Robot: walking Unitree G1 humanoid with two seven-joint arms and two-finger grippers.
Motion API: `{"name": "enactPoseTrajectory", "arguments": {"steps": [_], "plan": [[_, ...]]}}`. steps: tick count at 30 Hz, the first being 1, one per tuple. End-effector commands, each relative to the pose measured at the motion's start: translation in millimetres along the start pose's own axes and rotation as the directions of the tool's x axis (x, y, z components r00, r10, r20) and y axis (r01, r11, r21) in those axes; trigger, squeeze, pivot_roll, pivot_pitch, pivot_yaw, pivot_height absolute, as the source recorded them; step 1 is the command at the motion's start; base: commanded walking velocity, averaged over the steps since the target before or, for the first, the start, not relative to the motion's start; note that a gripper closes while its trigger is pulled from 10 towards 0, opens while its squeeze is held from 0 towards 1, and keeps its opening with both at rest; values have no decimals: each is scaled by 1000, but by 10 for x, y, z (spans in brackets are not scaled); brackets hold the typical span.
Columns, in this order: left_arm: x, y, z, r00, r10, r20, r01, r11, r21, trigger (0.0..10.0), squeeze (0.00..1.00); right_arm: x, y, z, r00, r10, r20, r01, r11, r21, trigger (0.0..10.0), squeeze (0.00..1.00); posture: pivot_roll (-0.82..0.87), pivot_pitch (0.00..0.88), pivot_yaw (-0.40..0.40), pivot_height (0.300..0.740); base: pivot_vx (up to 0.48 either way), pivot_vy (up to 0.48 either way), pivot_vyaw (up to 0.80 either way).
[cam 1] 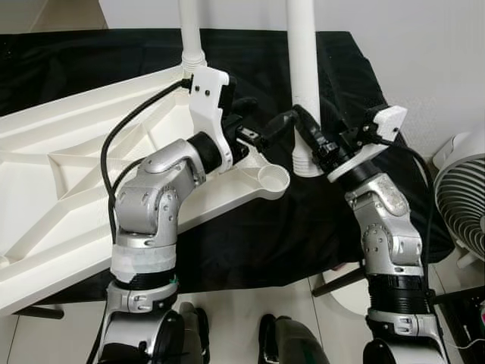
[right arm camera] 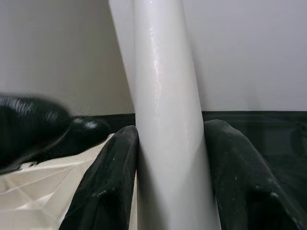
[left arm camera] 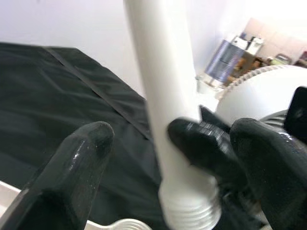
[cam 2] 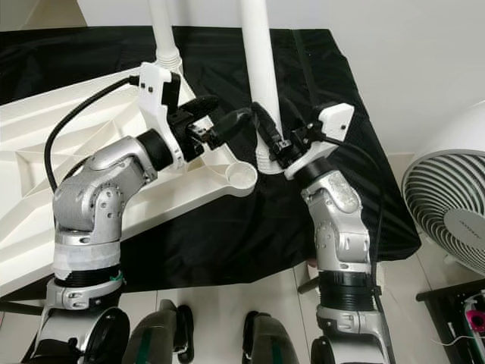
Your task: Building children table
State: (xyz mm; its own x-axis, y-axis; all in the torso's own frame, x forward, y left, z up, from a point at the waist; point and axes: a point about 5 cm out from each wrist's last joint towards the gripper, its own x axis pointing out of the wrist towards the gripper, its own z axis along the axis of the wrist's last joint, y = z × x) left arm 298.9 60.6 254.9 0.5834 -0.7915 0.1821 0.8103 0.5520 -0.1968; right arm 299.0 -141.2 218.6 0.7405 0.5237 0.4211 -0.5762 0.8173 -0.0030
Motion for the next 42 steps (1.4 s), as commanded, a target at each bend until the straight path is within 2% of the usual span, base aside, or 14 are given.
{"name": "enactPoseTrajectory", "arguments": {"steps": [1, 2, 8, 14, 17, 19, 26, 32, 33, 34, 35, 36, 37, 42], "plan": [[22, -52, 36, 998, -60, -9, 60, 997, -40, 10000, 0, -13, 51, 10, 999, 36, 12, -35, 999, -25, 10000, 0, -20, 71, 24, 740, 0, 0, 0], [35, -37, 48, 998, -61, -17, 59, 995, -82, 10000, 0, -17, 82, -1, 998, 54, 14, -54, 998, -22, 10000, 0, -20, 69, 26, 740, 0, 0, 0], [81, 41, 138, 999, -44, -17, 41, 988, -148, 10000, 0, -29, 149, -33, 995, 102, 9, -101, 994, -33, 10000, 0, -21, 66, 23, 740, 0, 0, 0], [104, 100, 177, 999, -17, -32, 11, 985, -174, 10000, 0, -31, 199, -43, 992, 123, 11, -122, 992, -30, 10000, 0, -20, 60, 18, 740, 0, 0, 0], [127, 225, 231, 998, 38, -52, -47, 982, -183, 10000, 0, -63, 285, -64, 992, 127, 12, -127, 992, -16, 10000, 0, -20, 54, 15, 740, 0, 0, 0], [127, 225, 231, 998, 38, -52, -47, 982, -183, 10000, 0, -63, 285, -64, 992, 127, 12, -127, 992, -16, 10000, 0, -20, 54, 15, 740, 0, 0, 0], [123, 403, 426, 995, 90, -41, -97, 973, -211, 10000, 0, -145, 361, -159, 994, 107, -8, -107, 994, 16, 10000, 0, -23, 47, 20, 740, 0, 0, 0], [127, 409, 450, 995, 88, -46, -96, 968, -232, 10000, 0, -161, 382, -186, 994, 104, -16, -104, 994, 11, 10000, 0, -25, 44, 23, 740, 0, 0, 0], [136, 367, 429, 996, 67, -56, -79, 965, -249, 5529, 0, -162, 383, -191, 995, 101, -17, -101, 995, 11, 10000, 0, -24, 41, 24, 740, 0, 0, 0], [136, 367, 429, 996, 67, -56, -79, 965, -249, 5529, 0, -162, 383, -191, 995, 101, -17, -101, 995, 11, 10000, 0, -24, 41, 24, 740, 0, 0, 0], [148, 305, 409, 998, 40, -56, -53, 965, -259, 1647, 0, -162, 383, -196, 995, 101, -19, -101, 995, 6, 10000, 0, -24, 39, 27, 740, 0, 0, 0], [148, 305, 409, 998, 40, -56, -53, 965, -259, 1647, 0, -162, 383, -196, 995, 101, -19, -101, 995, 6, 10000, 0, -24, 39, 27, 740, 0, 0, 0], [159, 246, 391, 998, 13, -61, -29, 961, -274, 0, 0, -161, 383, -201, 995, 100, -21, -100, 995, 3, 10000, 0, -22, 37, 26, 740, 0, 0, 0], [174, 178, 373, 998, -11, -65, -8, 959, -284, 0, 0, -132, 365, -209, 996, 86, -35, -86, 996, -14, 10000, 0, -10, 36, 22, 740, 0, 0, 0]]}}
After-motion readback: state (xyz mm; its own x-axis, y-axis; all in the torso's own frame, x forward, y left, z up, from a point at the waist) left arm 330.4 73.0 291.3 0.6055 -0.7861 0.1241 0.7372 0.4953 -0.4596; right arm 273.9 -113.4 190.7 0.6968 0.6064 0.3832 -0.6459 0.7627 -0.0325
